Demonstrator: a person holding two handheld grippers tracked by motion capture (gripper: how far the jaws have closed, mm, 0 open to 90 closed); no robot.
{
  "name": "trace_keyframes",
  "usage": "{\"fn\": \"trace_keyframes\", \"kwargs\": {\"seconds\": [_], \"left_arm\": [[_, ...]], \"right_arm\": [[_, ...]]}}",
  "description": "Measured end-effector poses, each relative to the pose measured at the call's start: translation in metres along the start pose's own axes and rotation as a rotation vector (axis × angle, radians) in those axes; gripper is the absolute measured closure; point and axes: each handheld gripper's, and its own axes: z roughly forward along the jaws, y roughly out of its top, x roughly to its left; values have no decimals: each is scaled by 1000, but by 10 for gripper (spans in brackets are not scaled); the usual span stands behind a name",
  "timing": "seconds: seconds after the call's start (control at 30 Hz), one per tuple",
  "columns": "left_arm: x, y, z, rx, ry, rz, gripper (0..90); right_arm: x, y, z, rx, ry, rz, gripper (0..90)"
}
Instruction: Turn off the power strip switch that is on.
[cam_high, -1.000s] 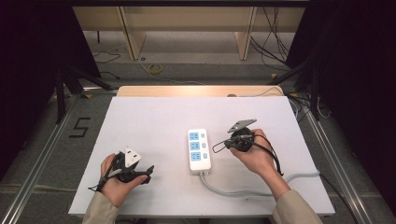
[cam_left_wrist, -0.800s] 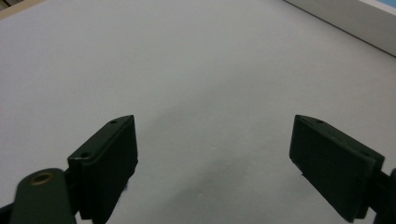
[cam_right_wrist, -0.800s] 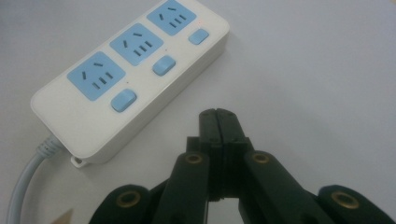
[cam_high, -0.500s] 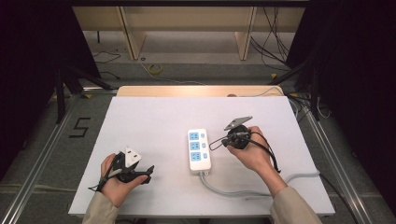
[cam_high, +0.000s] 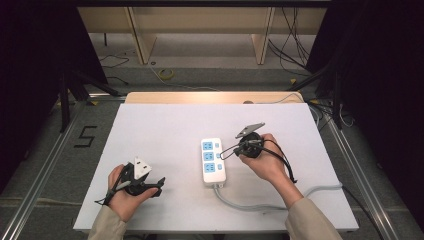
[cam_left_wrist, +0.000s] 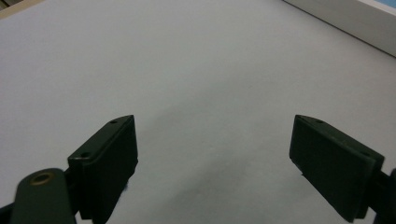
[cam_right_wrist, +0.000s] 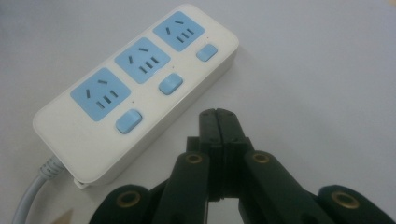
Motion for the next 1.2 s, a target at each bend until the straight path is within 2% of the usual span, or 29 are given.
{"fn": "trace_keyframes", "kwargs": {"seconds": [1.2], "left_arm": [[-1, 0, 0, -1, -1, 6, 150]], "right_arm": [[-2, 12, 16, 22, 5, 7, 900]]}}
